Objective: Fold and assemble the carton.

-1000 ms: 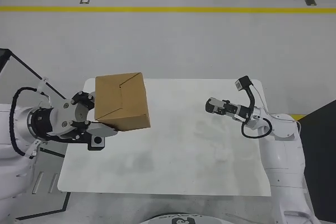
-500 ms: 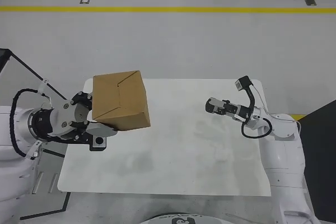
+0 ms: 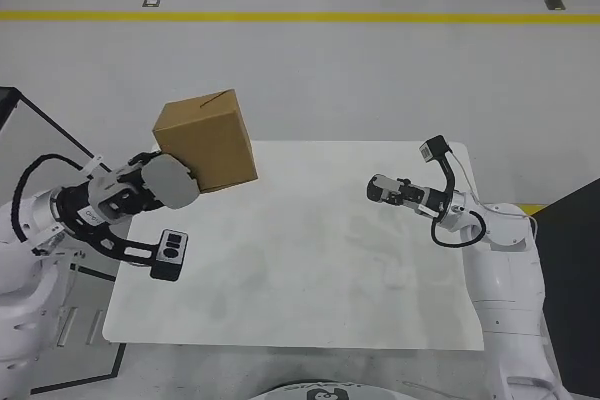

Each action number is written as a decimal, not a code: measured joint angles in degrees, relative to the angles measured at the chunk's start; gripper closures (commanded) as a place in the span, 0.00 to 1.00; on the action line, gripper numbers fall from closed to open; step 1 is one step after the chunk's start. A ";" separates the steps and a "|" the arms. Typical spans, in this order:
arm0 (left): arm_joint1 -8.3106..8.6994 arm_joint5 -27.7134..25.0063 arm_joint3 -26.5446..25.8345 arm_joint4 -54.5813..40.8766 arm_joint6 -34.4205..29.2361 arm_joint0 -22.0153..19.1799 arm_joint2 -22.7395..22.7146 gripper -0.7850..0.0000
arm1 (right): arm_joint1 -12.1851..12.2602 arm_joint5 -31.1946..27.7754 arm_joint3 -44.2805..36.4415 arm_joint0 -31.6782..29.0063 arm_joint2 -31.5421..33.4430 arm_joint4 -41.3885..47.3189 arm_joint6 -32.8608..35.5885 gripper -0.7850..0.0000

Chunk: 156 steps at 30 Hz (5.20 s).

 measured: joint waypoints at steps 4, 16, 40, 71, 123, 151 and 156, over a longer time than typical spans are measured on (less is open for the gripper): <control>-0.01 1.28 0.02 0.60 -0.14 -0.01 0.06 1.00 | 0.00 0.00 0.00 0.00 0.00 0.00 0.00 0.00; 0.11 -24.86 4.42 -17.15 2.01 1.06 3.47 1.00 | 0.00 0.00 0.00 0.00 0.00 0.00 0.00 0.00; -0.05 -50.94 9.31 -44.96 7.45 1.70 7.18 1.00 | 0.00 0.00 0.00 0.00 0.00 0.00 0.00 0.00; -1.20 -57.20 17.77 -65.52 25.79 1.91 13.43 1.00 | 0.00 0.00 0.00 0.00 0.00 0.00 0.00 0.00; -0.40 -72.78 18.39 -81.05 -15.28 1.41 10.21 1.00 | 0.00 0.00 0.00 0.00 0.00 0.00 0.00 0.00; 0.73 -71.30 16.60 -152.17 -69.02 1.94 11.98 1.00 | 0.00 0.00 0.00 0.00 0.00 0.00 0.00 0.00; 0.71 -71.38 16.66 -151.91 -68.44 1.93 12.04 1.00 | 0.00 0.00 0.00 0.00 0.00 0.00 0.00 0.00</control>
